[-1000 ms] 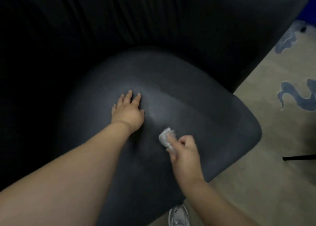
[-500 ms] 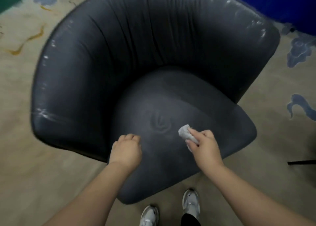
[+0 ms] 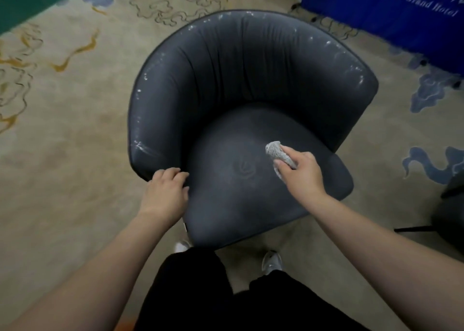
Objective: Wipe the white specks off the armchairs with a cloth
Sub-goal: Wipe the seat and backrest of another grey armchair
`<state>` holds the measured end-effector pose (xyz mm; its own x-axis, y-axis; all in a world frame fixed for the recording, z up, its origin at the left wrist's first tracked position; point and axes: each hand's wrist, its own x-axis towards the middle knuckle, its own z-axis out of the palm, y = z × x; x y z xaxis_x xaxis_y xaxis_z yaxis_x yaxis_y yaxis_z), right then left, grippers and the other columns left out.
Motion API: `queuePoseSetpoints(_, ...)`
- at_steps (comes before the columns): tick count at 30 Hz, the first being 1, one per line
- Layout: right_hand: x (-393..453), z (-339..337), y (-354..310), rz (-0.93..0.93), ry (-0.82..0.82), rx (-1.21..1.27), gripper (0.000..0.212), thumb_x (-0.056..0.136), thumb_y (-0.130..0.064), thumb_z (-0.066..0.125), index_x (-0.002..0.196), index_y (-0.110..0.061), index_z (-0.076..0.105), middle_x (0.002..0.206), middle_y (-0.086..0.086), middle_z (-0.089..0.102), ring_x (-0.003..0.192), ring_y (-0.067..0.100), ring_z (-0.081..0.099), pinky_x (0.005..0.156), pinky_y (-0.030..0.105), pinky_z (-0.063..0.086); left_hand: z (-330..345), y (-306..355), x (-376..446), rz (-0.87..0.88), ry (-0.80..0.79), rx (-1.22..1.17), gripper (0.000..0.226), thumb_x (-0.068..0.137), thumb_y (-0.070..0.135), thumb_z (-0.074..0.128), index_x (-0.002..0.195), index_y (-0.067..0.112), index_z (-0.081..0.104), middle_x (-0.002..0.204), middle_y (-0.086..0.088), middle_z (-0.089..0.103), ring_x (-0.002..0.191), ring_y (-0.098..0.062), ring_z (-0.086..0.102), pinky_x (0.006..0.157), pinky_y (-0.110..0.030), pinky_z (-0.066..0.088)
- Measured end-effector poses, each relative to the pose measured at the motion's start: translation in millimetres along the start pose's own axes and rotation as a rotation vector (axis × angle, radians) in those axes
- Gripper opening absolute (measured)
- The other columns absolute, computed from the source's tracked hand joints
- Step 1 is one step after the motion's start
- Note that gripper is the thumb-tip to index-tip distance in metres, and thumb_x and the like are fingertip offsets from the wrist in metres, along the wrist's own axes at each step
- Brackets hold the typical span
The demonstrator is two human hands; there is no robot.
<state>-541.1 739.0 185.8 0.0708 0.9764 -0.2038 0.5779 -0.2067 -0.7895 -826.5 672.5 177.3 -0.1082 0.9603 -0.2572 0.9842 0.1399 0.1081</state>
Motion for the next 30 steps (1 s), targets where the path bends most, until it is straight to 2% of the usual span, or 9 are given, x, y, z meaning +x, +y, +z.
queuePoseSetpoints(2, -4.5, 9.6, -8.0, 0.021, 0.017, 0.006, 0.038, 0.088, -0.027, 0.065, 0.126, -0.032, 0.060, 0.106, -0.003, 0.048, 0.079, -0.009, 0.049, 0.069, 0.000, 0.032, -9.8, -11.7, 2.0, 0.015, 0.036, -0.032, 0.042, 0.093, 0.023, 0.055, 0.134, 0.015, 0.055, 0.141, -0.009, 0.047, 0.127, -0.033, 0.038, 0.108, -0.042, 0.032)
queuePoseSetpoints(6, -7.7, 35.4, -25.2, 0.076, 0.036, 0.006, 0.037, 0.088, -0.028, 0.064, 0.124, -0.034, 0.061, 0.109, -0.002, 0.052, 0.083, -0.004, 0.054, 0.073, 0.001, 0.034, -30.9, -42.7, 21.8, 0.063, 0.099, -0.082, 0.042, 0.091, 0.020, 0.058, 0.133, 0.015, 0.057, 0.141, -0.010, 0.045, 0.129, -0.033, 0.036, 0.109, -0.043, 0.031)
queuePoseSetpoints(9, -10.4, 64.5, -47.4, 0.132, 0.101, 0.053, 0.036, 0.088, -0.028, 0.064, 0.123, -0.036, 0.061, 0.109, -0.001, 0.054, 0.094, 0.010, 0.058, 0.082, 0.019, 0.039, -51.1, -77.9, 44.1, 0.133, 0.120, -0.106, 0.041, 0.090, 0.017, 0.059, 0.131, 0.014, 0.058, 0.141, -0.013, 0.045, 0.129, -0.035, 0.036, 0.111, -0.041, 0.029)
queuePoseSetpoints(13, -22.6, 108.7, -77.6, 0.218, 0.180, 0.122, 0.036, 0.088, -0.026, 0.063, 0.124, -0.033, 0.062, 0.114, 0.004, 0.061, 0.098, 0.014, 0.061, 0.094, 0.030, 0.047, -71.0, -121.8, 66.8, 0.254, 0.054, -0.061, 0.043, 0.091, 0.021, 0.056, 0.134, 0.018, 0.054, 0.146, -0.009, 0.038, 0.133, -0.031, 0.034, 0.111, -0.038, 0.028)
queuePoseSetpoints(16, -36.1, 138.1, -98.8, 0.274, 0.232, 0.194, 0.035, 0.089, -0.025, 0.060, 0.122, -0.034, 0.063, 0.114, 0.003, 0.062, 0.099, 0.011, 0.061, 0.092, 0.028, 0.047, -78.0, -150.6, 78.4, 0.337, -0.001, 0.004, 0.046, 0.093, 0.027, 0.053, 0.138, 0.024, 0.048, 0.151, -0.005, 0.032, 0.135, -0.027, 0.033, 0.109, -0.035, 0.029)
queuePoseSetpoints(20, -53.2, 165.8, -119.5, 0.320, 0.260, 0.266, 0.035, 0.088, -0.026, 0.060, 0.121, -0.035, 0.063, 0.113, 0.002, 0.063, 0.099, 0.010, 0.061, 0.096, 0.032, 0.048, -82.4, -176.3, 95.3, 0.323, -0.042, -0.029, 0.052, 0.093, 0.030, 0.055, 0.142, 0.022, 0.042, 0.152, -0.007, 0.030, 0.137, -0.027, 0.030, 0.112, -0.036, 0.027)
queuePoseSetpoints(23, -59.3, 177.5, -125.5, 0.317, 0.260, 0.261, 0.036, 0.088, -0.027, 0.062, 0.122, -0.035, 0.063, 0.110, 0.001, 0.062, 0.095, 0.006, 0.061, 0.092, 0.027, 0.048, -80.4, -183.2, 108.2, 0.286, -0.064, -0.075, 0.059, 0.092, 0.032, 0.058, 0.145, 0.020, 0.037, 0.153, -0.008, 0.027, 0.137, -0.028, 0.029, 0.113, -0.037, 0.026)
queuePoseSetpoints(27, -54.3, 182.0, -129.3, 0.305, 0.243, 0.220, 0.036, 0.088, -0.029, 0.064, 0.123, -0.038, 0.061, 0.099, -0.012, 0.051, 0.089, -0.006, 0.053, 0.074, 0.002, 0.032, -77.7, -186.9, 119.5, 0.255, -0.053, -0.114, 0.061, 0.090, 0.033, 0.060, 0.144, 0.021, 0.036, 0.153, -0.010, 0.026, 0.136, -0.030, 0.029, 0.112, -0.040, 0.028)
queuePoseSetpoints(30, -45.9, 184.0, -136.1, 0.299, 0.255, 0.220, 0.036, 0.088, -0.027, 0.064, 0.122, -0.038, 0.061, 0.097, -0.013, 0.050, 0.089, -0.007, 0.052, 0.071, -0.001, 0.032, -78.7, -197.7, 132.0, 0.234, -0.039, -0.137, 0.061, 0.088, 0.032, 0.063, 0.143, 0.021, 0.036, 0.153, -0.012, 0.025, 0.138, -0.032, 0.026, 0.112, -0.041, 0.026)
